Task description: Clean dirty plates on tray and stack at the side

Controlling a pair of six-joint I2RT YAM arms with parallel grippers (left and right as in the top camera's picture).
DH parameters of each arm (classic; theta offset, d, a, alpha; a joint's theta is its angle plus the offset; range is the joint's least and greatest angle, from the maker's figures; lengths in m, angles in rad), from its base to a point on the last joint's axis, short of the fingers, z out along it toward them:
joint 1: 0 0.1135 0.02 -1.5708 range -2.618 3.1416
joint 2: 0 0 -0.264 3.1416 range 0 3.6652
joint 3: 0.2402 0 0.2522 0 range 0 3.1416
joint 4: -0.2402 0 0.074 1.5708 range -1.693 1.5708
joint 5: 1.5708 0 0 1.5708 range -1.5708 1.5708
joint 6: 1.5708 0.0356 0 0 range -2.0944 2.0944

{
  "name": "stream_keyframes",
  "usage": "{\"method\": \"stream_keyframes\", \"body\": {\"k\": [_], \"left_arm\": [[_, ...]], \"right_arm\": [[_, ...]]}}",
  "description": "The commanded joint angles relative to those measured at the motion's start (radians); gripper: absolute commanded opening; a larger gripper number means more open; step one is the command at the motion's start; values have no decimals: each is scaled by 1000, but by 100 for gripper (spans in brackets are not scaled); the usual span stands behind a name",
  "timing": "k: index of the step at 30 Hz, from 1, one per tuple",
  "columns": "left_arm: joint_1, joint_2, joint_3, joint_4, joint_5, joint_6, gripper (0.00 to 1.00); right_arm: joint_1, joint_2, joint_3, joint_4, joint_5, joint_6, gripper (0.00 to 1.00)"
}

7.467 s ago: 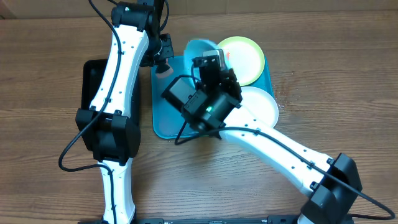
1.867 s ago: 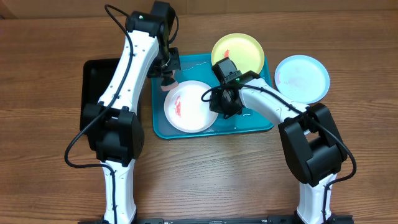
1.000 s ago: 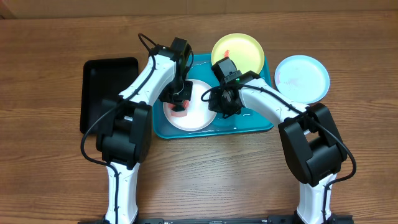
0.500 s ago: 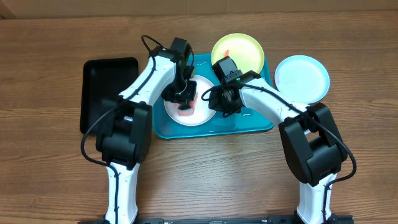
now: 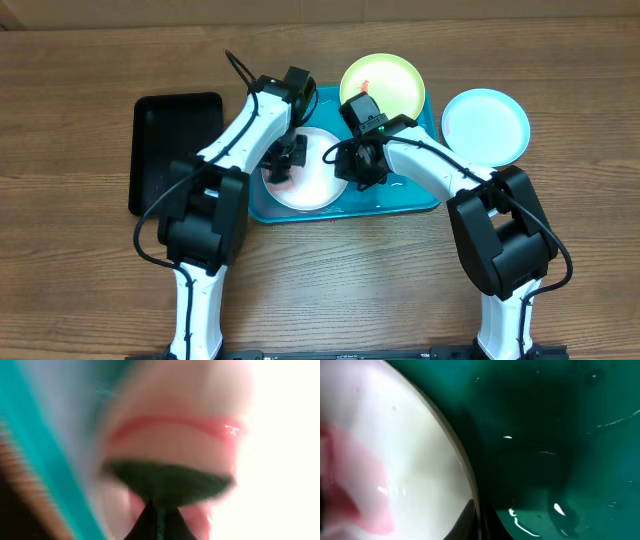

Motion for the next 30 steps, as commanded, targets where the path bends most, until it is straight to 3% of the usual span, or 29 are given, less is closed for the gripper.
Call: {"method": "stream_keyframes", "body": {"k": [1,4,9,13,16,19,21,23,30], "left_arm": [[-16,16,-13,-10,438,328,4],[-17,16,-13,25,473,327,4],[-13,17,-13,168,349,175,4],[-13,17,-13,258,55,-38,4],[-13,17,-13,210,-226,-244,4],[-13,17,-13,123,-328,-346,4],[-13,17,-13,71,-305,-339,4],[-15,17,-13,27,-205,-253,4],[-15,17,-13,-69,414,222,4]], "right_arm": [[-5,11,-3,3,14,-8,4],[-5,11,-3,3,14,-8,4],[-4,11,-3,0,14,-8,4],[-5,11,-3,-4,15,-9,4],[-5,11,-3,-5,18,-8,4],[-5,11,-3,-3,18,-8,4],[-5,11,-3,-3,18,-8,4],[-5,11,-3,-2,18,-8,4],[-5,11,-3,-3,17,-8,4]]}}
